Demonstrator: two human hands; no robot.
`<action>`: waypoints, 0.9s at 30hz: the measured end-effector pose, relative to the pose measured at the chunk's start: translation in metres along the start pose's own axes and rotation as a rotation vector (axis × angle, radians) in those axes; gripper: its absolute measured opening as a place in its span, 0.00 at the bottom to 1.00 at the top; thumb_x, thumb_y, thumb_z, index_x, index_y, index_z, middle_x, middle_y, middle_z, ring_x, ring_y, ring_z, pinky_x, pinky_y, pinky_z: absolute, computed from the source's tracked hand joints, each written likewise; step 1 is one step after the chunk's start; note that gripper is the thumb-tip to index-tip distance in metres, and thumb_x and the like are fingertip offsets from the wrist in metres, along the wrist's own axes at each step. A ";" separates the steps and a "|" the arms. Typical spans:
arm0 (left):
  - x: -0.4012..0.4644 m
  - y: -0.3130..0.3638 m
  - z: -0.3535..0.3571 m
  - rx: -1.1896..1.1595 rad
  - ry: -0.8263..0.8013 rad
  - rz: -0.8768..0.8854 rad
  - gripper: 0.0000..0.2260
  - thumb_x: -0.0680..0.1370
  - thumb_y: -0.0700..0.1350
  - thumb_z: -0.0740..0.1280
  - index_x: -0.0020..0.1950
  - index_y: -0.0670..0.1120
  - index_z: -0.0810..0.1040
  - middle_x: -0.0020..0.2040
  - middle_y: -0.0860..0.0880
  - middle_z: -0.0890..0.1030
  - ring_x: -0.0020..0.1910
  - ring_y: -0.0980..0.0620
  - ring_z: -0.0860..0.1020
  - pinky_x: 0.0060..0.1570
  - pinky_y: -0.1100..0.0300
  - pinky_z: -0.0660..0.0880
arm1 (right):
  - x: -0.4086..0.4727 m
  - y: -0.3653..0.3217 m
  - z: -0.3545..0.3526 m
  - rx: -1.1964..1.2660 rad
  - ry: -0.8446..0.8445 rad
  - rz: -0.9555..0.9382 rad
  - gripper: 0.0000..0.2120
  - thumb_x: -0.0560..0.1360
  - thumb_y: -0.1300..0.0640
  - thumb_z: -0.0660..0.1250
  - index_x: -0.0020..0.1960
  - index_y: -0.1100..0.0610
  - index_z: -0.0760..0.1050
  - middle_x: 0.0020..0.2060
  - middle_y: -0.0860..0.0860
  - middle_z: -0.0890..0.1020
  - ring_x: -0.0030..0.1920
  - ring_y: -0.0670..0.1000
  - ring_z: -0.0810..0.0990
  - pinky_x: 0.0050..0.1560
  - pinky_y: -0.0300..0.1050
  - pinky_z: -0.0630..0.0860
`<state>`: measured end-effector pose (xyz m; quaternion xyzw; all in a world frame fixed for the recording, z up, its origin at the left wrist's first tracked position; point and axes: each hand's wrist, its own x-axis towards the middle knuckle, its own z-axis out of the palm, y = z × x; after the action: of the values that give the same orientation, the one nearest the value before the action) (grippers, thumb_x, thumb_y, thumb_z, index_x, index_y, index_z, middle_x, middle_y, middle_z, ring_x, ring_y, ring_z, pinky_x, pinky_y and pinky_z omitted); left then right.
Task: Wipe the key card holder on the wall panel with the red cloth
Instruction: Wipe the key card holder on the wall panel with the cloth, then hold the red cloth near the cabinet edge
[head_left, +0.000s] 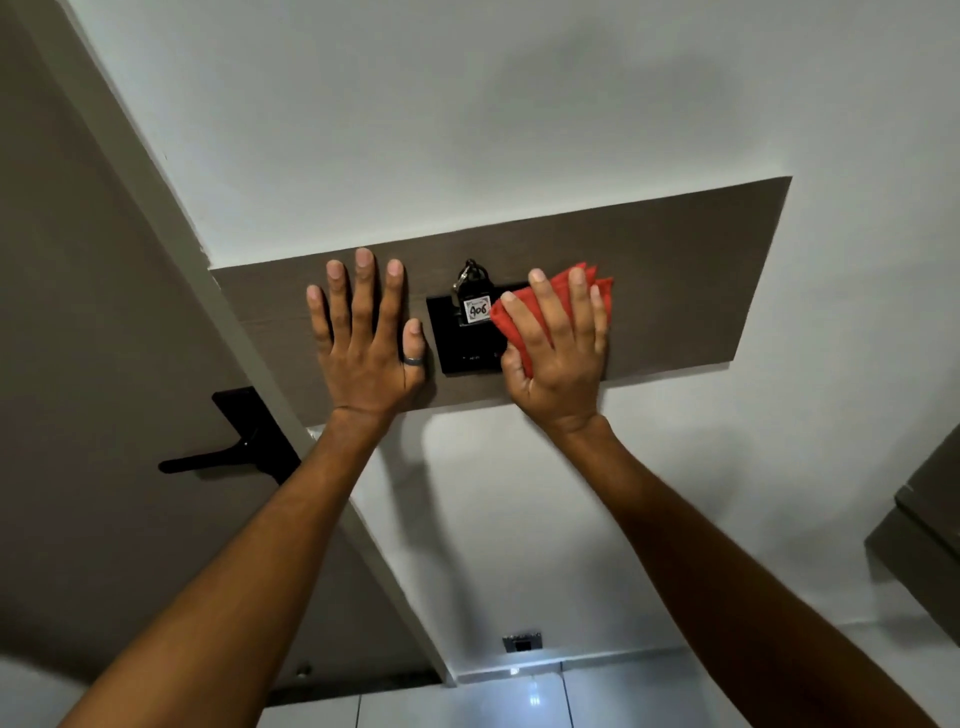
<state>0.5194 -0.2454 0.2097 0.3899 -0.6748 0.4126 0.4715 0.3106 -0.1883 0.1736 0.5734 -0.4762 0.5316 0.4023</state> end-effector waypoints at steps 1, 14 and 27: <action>0.001 0.004 -0.004 -0.018 -0.025 -0.018 0.27 0.84 0.50 0.55 0.82 0.45 0.58 0.78 0.37 0.66 0.79 0.36 0.59 0.80 0.42 0.49 | -0.003 0.005 -0.005 -0.013 -0.023 -0.039 0.21 0.80 0.55 0.64 0.73 0.52 0.75 0.72 0.58 0.78 0.76 0.67 0.69 0.78 0.66 0.66; -0.089 0.208 -0.037 -0.570 -0.365 0.004 0.25 0.84 0.47 0.59 0.79 0.41 0.62 0.80 0.40 0.61 0.83 0.42 0.53 0.81 0.44 0.51 | -0.082 0.081 -0.141 1.329 0.091 1.857 0.11 0.85 0.53 0.61 0.64 0.54 0.77 0.70 0.60 0.79 0.73 0.63 0.76 0.79 0.63 0.68; -0.091 0.479 0.021 -0.741 -0.993 0.143 0.29 0.85 0.57 0.49 0.83 0.43 0.57 0.83 0.44 0.55 0.83 0.44 0.48 0.82 0.44 0.51 | -0.184 0.402 -0.337 0.893 0.121 2.071 0.30 0.81 0.33 0.57 0.50 0.54 0.88 0.52 0.58 0.88 0.60 0.62 0.84 0.60 0.58 0.81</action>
<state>0.0973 -0.0816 0.0274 0.2997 -0.9362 -0.0489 0.1769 -0.1539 0.0697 0.0104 -0.0315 -0.4694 0.7586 -0.4508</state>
